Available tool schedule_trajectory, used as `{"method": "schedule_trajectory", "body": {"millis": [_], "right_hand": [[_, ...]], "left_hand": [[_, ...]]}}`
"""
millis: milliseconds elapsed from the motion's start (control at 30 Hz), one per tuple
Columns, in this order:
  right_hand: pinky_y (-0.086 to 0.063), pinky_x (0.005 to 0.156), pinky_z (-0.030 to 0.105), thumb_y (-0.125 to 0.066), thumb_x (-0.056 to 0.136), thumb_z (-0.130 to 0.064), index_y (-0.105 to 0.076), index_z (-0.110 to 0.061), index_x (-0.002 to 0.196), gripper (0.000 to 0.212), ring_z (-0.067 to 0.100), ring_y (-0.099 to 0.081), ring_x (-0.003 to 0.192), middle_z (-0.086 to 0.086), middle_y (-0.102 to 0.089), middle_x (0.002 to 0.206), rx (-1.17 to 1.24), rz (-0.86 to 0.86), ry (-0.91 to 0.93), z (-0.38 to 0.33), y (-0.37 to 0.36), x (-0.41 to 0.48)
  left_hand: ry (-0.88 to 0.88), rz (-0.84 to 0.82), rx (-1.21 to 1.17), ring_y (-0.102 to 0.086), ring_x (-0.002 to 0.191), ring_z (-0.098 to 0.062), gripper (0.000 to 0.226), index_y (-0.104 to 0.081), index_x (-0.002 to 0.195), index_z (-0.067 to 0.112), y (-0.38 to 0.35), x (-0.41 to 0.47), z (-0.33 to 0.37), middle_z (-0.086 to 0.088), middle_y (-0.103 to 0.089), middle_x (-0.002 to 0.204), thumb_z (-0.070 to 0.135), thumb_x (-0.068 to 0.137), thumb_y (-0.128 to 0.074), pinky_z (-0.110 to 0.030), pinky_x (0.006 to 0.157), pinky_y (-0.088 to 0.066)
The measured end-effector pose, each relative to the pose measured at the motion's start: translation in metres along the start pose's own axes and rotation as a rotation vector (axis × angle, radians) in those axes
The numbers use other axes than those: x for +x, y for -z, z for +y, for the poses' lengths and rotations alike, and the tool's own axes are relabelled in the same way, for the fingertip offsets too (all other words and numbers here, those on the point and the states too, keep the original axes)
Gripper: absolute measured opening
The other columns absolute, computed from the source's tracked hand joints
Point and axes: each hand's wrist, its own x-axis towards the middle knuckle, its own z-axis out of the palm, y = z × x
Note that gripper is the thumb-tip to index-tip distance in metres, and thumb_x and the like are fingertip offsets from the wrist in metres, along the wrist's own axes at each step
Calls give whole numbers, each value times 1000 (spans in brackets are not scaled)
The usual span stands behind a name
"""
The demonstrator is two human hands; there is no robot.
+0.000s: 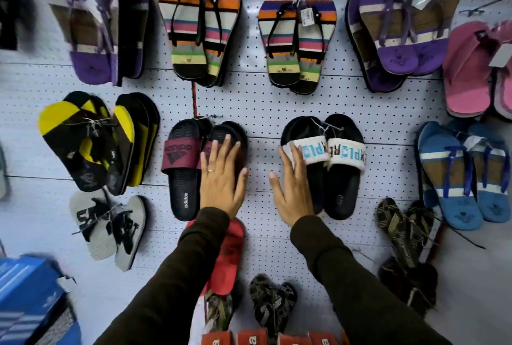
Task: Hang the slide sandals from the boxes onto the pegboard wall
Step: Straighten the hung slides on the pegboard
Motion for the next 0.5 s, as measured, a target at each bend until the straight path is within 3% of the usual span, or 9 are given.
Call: {"method": "schedule_trajectory", "body": {"millis": [200, 300, 500], "right_hand": [[-17, 126, 45, -37, 103, -33, -27, -15, 156, 57, 22, -1, 158, 2, -12, 168, 105, -128, 100, -68, -66, 8], [-16, 126, 49, -37, 103, -33, -28, -16, 156, 56, 23, 0, 158, -1, -14, 168, 24, -201, 155, -81, -88, 8], [-19, 126, 47, -29, 103, -36, -19, -27, 158, 57, 22, 7, 157, -7, -8, 169, -202, -286, 103, -67, -111, 10]], "left_hand": [[119, -17, 15, -12, 152, -23, 58, -30, 149, 19, 30, -6, -81, -1, -23, 161, 42, 96, -33, -47, 124, -7], [171, -70, 25, -14, 151, -26, 62, -30, 150, 19, 29, -9, -108, -5, -23, 161, 45, 94, -30, -47, 124, -8], [68, -228, -69, -5, 152, -31, 67, -19, 154, 15, 13, -7, -133, -10, -10, 164, 42, 95, -37, -44, 124, -14]]}}
